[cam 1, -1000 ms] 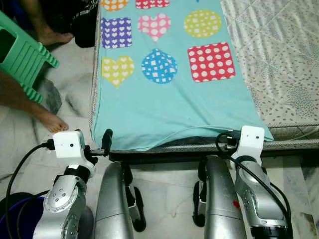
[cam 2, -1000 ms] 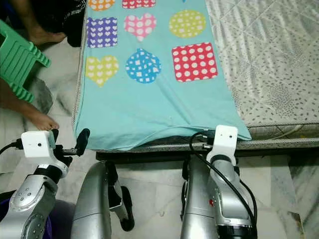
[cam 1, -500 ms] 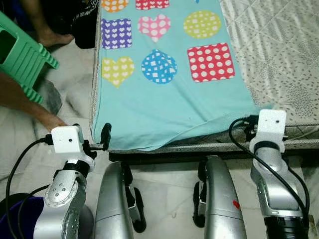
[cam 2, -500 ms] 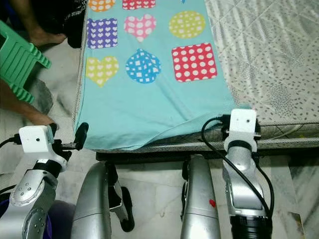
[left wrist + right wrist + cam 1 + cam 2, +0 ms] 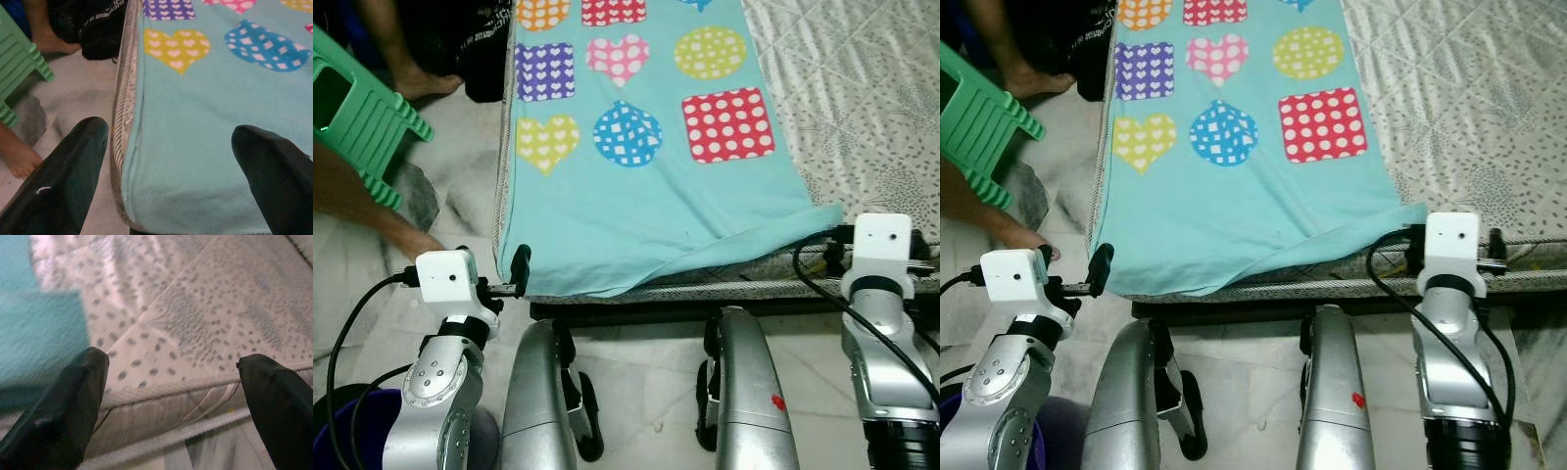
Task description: Clean up the room
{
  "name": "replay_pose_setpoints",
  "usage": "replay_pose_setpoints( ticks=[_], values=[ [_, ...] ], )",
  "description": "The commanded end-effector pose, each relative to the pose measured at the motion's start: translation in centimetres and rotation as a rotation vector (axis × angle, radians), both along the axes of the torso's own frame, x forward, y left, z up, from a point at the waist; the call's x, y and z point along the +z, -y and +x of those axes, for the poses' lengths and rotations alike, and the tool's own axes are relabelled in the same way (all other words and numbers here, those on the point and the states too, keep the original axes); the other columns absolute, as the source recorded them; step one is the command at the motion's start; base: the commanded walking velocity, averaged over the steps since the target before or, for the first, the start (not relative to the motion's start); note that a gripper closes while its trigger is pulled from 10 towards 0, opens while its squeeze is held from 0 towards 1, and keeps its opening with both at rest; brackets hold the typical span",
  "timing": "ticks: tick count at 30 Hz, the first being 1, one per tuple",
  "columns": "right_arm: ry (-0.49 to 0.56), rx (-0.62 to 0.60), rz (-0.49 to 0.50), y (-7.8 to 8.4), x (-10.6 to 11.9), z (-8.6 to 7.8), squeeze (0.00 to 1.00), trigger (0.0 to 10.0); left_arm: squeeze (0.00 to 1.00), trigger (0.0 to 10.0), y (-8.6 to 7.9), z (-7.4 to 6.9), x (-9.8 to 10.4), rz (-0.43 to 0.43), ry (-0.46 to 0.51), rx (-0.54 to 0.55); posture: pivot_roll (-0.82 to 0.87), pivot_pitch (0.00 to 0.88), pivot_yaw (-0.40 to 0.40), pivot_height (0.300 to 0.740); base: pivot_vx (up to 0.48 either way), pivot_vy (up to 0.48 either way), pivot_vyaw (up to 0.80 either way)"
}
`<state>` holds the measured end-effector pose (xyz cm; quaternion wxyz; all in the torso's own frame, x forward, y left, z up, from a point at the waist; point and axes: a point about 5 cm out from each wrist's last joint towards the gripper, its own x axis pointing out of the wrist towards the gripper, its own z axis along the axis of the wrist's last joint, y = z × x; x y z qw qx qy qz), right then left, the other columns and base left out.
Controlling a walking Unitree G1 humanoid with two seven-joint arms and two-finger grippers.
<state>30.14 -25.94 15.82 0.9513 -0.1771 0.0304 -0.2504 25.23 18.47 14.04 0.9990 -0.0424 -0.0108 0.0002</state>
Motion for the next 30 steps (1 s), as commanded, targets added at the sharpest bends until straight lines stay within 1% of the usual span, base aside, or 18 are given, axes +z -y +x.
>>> replay_pose_setpoints(
  ticks=[1,4,5,8,9,10,13,15,17,18,19,20,21,23,26,27,28,30],
  values=[
    [0.012,-0.011,0.003,0.4,0.1,-0.1,1.0,10.0,0.0,10.0,-0.7,-0.3,-0.7,0.023,-0.03,0.018,-0.1,0.309,0.114,0.567,0.0,0.0,0.0],
    [0.069,0.013,0.034,0.2,0.9,0.3,1.0,10.0,0.0,10.0,-0.7,-0.3,-0.6,0.023,-0.025,0.018,-0.1,0.308,0.117,0.567,0.0,0.0,0.0],
    [0.149,0.082,0.071,-0.8,2.2,0.9,1.0,10.0,0.0,10.0,-0.7,-0.2,-0.5,0.019,-0.019,0.016,-0.1,0.308,0.119,0.567,0.0,0.0,0.0],
    [0.211,0.136,0.113,-1.7,3.4,1.3,1.0,10.0,0.0,10.0,-0.6,-0.2,-0.4,0.015,-0.016,0.014,-0.1,0.305,0.121,0.567,0.0,0.0,0.0],
    [0.26,0.184,0.198,-2.5,4.1,1.6,1.0,10.0,0.0,10.0,-0.5,-0.2,-0.4,0.005,-0.011,0.009,-0.1,0.302,0.122,0.567,0.0,0.0,0.0],
    [0.28,0.212,0.242,-3.0,4.5,1.7,1.0,10.0,0.0,10.0,-0.4,-0.2,-0.4,0.001,-0.01,0.005,-0.1,0.302,0.122,0.567,0.0,0.0,0.0],
    [0.319,0.336,0.342,-4.8,5.4,2.0,1.0,10.0,0.0,10.0,0.0,0.0,-0.4,-0.013,-0.013,-0.015,-0.1,0.296,0.125,0.567,0.0,0.0,0.0],
    [0.322,0.372,0.363,-5.3,5.6,2.0,1.0,10.0,0.0,10.0,0.1,0.0,-0.4,-0.016,-0.011,-0.022,-0.1,0.295,0.125,0.567,0.0,0.0,0.0],
    [0.312,0.479,0.416,-6.9,5.6,1.8,0.99,10.0,0.0,10.0,0.1,0.0,-0.3,-0.019,-0.009,-0.029,-0.1,0.295,0.125,0.567,0.0,0.0,0.0],
    [0.295,0.533,0.432,-7.7,5.5,1.5,0.71,10.0,0.0,10.0,0.1,0.0,-0.3,-0.019,-0.009,-0.029,-0.1,0.295,0.127,0.567,0.0,0.0,0.0],
    [0.259,0.605,0.438,-8.8,5.0,1.0,0.53,10.0,0.0,10.0,0.1,0.0,-0.3,-0.019,-0.01,-0.03,-0.1,0.295,0.127,0.567,0.0,0.0,0.0],
    [0.183,0.721,0.415,-10.5,4.0,-0.2,0.29,10.0,0.0,10.0,0.1,0.0,-0.4,-0.018,-0.012,-0.034,-0.11,0.295,0.128,0.567,0.0,0.0,0.0],
    [0.183,0.721,0.415,-10.5,4.0,-0.2,0.29,10.0,0.0,10.0,0.1,0.0,-0.4,-0.018,-0.012,-0.034,-0.11,0.295,0.128,0.567,0.0,0.0,0.0],
    [0.103,0.787,0.382,-11.4,2.7,-1.2,0.25,10.0,0.0,10.0,0.2,0.0,-0.4,-0.019,-0.013,-0.036,-0.11,0.295,0.129,0.567,0.0,0.0,0.0],
    [0.068,0.809,0.371,-11.7,2.1,-1.6,0.2,10.0,0.0,10.0,0.2,0.1,-0.4,-0.019,-0.012,-0.038,-0.11,0.295,0.129,0.567,0.0,0.0,0.0],
    [0.001,0.832,0.344,-11.9,1.0,-2.3,0.0,10.0,0.0,10.0,0.3,0.1,-0.4,-0.02,-0.012,-0.042,-0.11,0.293,0.129,0.567,0.0,0.0,0.0],
    [-0.053,0.846,0.323,-12.0,0.2,-2.8,0.0,10.0,0.0,10.0,0.3,0.1,-0.4,-0.021,-0.011,-0.045,-0.11,0.293,0.13,0.567,0.0,0.0,0.0],
    [-0.091,0.84,0.306,-12.0,-0.5,-3.1,0.0,10.0,0.0,10.0,0.4,0.2,-0.4,-0.023,-0.01,-0.048,-0.12,0.294,0.13,0.567,0.0,0.0,0.0]
  ],
)
